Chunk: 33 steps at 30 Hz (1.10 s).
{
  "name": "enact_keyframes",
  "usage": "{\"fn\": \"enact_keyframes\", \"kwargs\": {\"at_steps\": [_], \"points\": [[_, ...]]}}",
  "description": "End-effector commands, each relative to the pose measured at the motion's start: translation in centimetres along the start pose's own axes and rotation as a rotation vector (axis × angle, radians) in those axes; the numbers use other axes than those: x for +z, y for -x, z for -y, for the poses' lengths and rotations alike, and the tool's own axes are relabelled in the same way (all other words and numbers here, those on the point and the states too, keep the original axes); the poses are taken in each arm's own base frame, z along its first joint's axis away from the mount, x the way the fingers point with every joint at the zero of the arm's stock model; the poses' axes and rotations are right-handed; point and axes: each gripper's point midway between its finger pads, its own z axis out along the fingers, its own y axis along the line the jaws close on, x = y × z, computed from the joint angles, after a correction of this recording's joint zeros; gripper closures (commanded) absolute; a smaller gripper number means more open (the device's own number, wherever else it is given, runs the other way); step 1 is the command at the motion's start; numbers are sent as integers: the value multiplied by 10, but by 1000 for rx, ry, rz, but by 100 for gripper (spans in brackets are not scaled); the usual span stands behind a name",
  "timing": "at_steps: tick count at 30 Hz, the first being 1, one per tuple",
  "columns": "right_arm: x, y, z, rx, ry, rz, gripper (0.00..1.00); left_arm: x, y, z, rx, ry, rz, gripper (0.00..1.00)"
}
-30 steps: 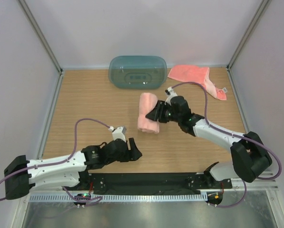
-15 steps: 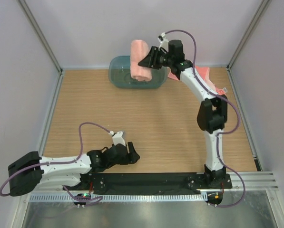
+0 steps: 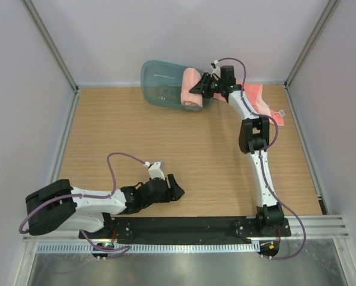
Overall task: Roll the towels
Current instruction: Place the rolled towel into the container
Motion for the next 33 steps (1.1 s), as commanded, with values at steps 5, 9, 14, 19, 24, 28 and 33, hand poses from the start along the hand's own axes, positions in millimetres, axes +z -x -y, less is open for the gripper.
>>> {"fn": "enact_keyframes", "kwargs": {"at_steps": [5, 9, 14, 19, 24, 28, 33], "points": [[-5, 5, -17, -106, -13, -7, 82, 0, -32, -61, 122, 209, -118, 37], [-14, 18, -24, -126, -22, 20, 44, 1, -31, -60, 121, 208, -114, 37], [-39, 47, -34, -126, -47, 80, 26, 0, -32, -61, 115, 208, -114, 38], [-66, 73, -54, -139, -52, 137, 13, -1, -31, -61, 112, 204, -111, 38], [-89, 93, -75, -156, -50, 182, 2, -2, -31, -62, 106, 199, -108, 38], [-113, 108, -85, -164, -80, 234, 0, -2, -32, -62, 105, 200, -110, 38], [-161, 135, -50, -119, -281, 353, 0, -3, -32, -63, 105, 198, -111, 38]]}}
